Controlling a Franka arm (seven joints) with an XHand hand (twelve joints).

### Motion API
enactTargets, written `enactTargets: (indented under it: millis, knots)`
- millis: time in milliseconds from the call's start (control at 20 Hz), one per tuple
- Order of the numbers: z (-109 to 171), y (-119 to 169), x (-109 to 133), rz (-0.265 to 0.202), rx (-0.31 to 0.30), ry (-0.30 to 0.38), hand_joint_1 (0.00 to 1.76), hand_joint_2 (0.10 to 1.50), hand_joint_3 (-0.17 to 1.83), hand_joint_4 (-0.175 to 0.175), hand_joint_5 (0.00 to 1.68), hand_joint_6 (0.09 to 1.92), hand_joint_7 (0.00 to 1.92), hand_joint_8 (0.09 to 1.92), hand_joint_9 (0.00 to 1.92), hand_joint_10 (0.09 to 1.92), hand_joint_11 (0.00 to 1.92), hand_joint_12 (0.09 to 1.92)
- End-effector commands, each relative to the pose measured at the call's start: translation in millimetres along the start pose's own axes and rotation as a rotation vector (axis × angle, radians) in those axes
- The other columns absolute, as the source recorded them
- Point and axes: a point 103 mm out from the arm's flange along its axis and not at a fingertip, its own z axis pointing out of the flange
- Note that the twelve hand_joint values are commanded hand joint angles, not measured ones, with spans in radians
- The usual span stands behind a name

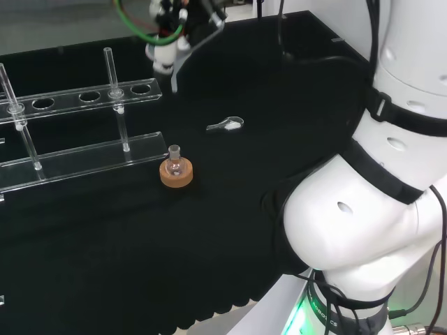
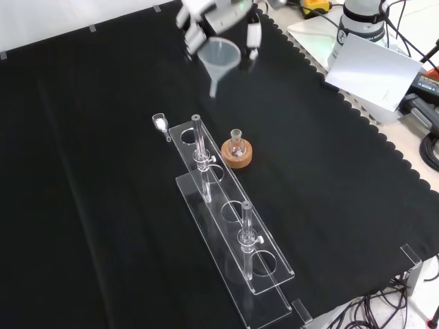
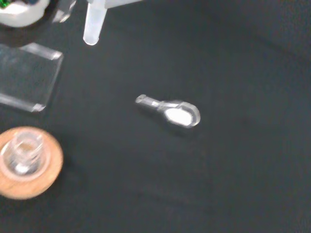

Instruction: Place the funnel on the round-bottom flask.

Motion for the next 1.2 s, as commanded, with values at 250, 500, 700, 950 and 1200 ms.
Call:
enactTargets:
  millis: [250, 500, 700, 950, 1200]
  knots:
    - [51.2, 3.5, 55.1, -0.069, 0.086, -0.022, 0.85, 0.63, 0.58, -0.04, 0.82, 0.87, 0.97, 0.93, 1.22, 0.64, 0.65, 1.28]
    - [55.9, 4.5, 53.6, -0.068, 0.09, -0.022, 0.85, 0.63, 0.58, -0.04, 0.82, 0.87, 0.97, 0.93, 1.22, 0.64, 0.65, 1.28]
    - [60.7, 6.9, 55.3, -0.069, 0.107, -0.031, 0.85, 0.63, 0.58, -0.04, 0.82, 0.87, 0.97, 0.93, 1.22, 0.64, 0.65, 1.28]
    - [69.5, 9.2, 53.5, -0.089, 0.096, -0.008, 0.85, 0.63, 0.58, -0.041, 0.82, 0.87, 0.97, 0.92, 1.23, 0.64, 0.65, 1.28]
    - [74.1, 11.4, 51.2, -0.079, 0.106, -0.006, 0.85, 0.63, 0.58, -0.041, 0.82, 0.87, 0.97, 0.92, 1.23, 0.64, 0.64, 1.28]
